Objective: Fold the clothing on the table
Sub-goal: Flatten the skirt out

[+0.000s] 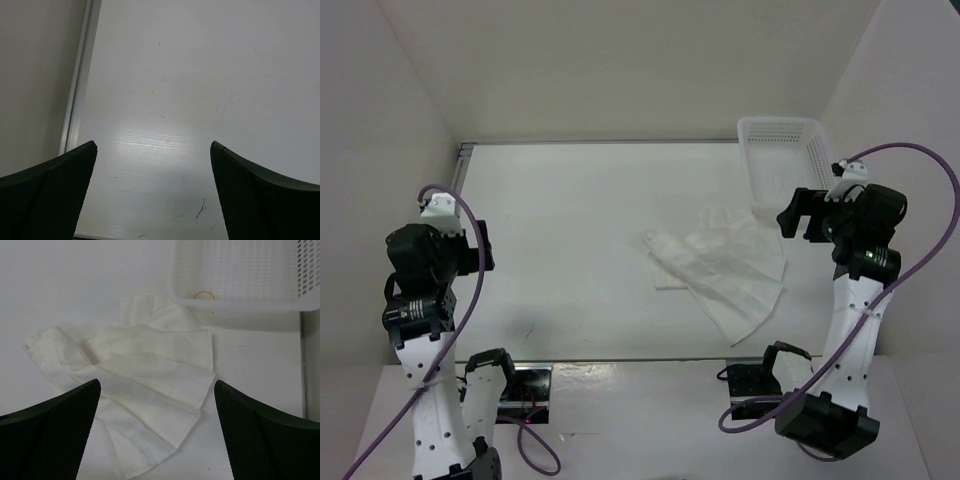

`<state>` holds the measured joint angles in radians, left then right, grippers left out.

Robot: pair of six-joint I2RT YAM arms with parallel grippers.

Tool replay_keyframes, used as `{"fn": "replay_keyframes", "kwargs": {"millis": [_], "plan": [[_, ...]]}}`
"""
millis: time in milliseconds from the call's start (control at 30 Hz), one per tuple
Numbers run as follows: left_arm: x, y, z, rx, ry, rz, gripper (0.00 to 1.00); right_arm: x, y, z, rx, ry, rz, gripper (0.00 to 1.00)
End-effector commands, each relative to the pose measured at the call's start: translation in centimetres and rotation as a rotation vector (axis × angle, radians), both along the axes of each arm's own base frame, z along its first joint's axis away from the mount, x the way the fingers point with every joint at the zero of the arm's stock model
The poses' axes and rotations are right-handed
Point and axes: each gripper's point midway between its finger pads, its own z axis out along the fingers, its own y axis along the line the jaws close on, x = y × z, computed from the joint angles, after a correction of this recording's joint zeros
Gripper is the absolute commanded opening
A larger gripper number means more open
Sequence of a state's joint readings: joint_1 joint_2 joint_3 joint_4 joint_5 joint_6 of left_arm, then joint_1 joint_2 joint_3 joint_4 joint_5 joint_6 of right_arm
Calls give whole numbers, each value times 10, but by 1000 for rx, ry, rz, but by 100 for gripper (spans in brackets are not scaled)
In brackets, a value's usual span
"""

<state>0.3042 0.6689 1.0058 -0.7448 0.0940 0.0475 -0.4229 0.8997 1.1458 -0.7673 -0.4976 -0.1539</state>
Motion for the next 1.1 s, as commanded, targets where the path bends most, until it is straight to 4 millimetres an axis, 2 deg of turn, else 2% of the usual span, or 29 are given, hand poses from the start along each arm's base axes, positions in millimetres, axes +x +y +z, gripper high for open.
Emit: {"fn": "replay_keyframes", "kwargs": {"millis": [0,67,200,300,333,433,467,533,633,667,700,767,800,867,900,1000,1033,1067], "plan": [[5,-2,17,-1,-78,-6,100,18,2,36,-69,-111,39,98],[3,-2,19,2,-88,-6,100,21,14,36,-44,-106,70,98],[2,1,23,4,-108,15,100,18,8,40,-102,-114,64,98],[2,1,19,1,-99,15,100,18,-16,50,-194,-109,-40,98],[2,1,19,1,-99,15,100,19,-22,67,-219,-136,-75,98],[1,0,21,4,-108,15,100,13,-39,91,-205,-159,-220,98],[1,0,21,4,-108,15,100,13,-40,91,-175,-158,-247,98],[1,0,21,4,-108,15,100,-2,-36,117,-173,-243,-269,98],[1,0,21,4,-108,15,100,-19,-32,147,-162,-324,-304,98],[0,-2,23,3,-117,6,100,-27,-35,156,-163,-344,-339,98],[0,-2,23,3,-117,6,100,-35,-35,174,-174,-384,-357,98],[0,-2,23,3,-117,6,100,-50,-40,188,-202,-397,-407,98],[0,-2,23,3,-117,6,100,-62,-40,209,-213,-447,-427,98],[-2,-2,25,6,-126,6,100,-78,-46,226,-243,-481,-488,98],[-2,-2,25,6,-126,6,100,-90,-46,242,-262,-519,-505,98],[-2,-2,25,6,-126,6,100,-119,-52,265,-300,-582,-589,98],[-2,-4,25,3,-127,-2,100,-121,-55,268,-304,-589,-613,98],[-2,-4,25,3,-127,-2,100,-137,-58,276,-324,-627,-657,98]]}}
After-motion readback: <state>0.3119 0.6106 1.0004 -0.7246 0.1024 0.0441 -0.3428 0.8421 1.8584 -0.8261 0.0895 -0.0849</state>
